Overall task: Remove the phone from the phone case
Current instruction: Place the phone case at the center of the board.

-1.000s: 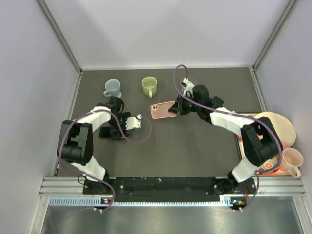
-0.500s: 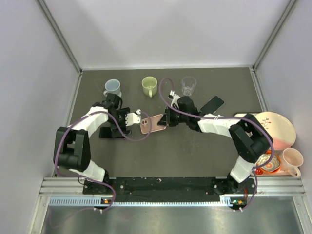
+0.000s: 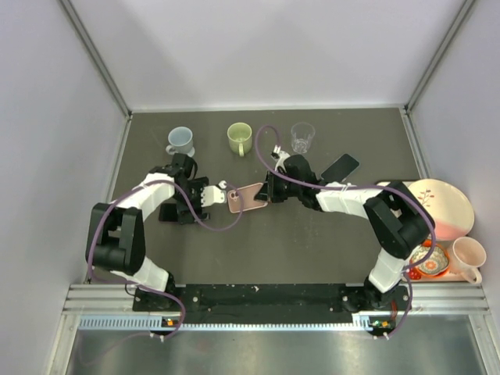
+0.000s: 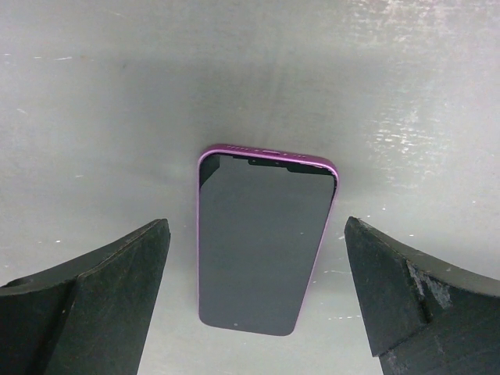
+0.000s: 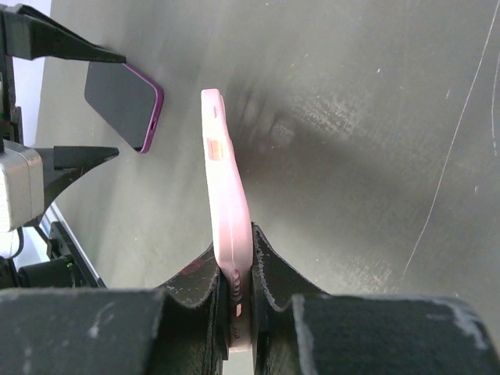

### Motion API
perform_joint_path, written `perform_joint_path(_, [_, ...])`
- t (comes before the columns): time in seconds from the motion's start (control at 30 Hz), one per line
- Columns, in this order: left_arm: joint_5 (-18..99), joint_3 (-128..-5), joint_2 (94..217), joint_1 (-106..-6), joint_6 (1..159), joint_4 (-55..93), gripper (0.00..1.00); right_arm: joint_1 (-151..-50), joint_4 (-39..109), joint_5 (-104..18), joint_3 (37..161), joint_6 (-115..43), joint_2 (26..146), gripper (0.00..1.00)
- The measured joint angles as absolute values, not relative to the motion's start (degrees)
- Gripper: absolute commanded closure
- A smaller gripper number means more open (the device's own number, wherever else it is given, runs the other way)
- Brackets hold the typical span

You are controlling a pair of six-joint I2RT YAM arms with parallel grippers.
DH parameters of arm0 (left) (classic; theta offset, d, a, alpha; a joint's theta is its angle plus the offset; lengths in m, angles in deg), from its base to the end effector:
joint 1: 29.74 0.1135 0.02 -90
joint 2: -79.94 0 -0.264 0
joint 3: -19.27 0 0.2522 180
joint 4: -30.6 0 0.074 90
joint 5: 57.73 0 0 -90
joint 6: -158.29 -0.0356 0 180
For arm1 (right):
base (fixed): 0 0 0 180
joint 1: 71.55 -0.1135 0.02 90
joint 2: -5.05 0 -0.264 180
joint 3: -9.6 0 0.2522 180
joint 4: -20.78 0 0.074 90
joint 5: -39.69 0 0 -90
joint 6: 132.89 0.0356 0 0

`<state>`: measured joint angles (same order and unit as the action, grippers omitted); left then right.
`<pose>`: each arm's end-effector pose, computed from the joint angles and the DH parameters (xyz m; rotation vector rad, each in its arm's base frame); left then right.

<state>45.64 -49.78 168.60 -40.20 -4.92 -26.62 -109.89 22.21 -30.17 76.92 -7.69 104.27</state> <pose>0.2701 -0.0582 0.1870 1.9113 2.0778 -0.1128 0.2796 0.2368 0.1818 -0.2858 2.3141 1.0794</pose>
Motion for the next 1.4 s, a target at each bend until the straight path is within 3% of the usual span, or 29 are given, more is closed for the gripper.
perform_joint_path(1.4, [40.94,-48.01,171.73,-42.91,-0.60,-21.61,0.01,-109.96,22.12,-29.45,77.03,-6.11,104.97,1.00])
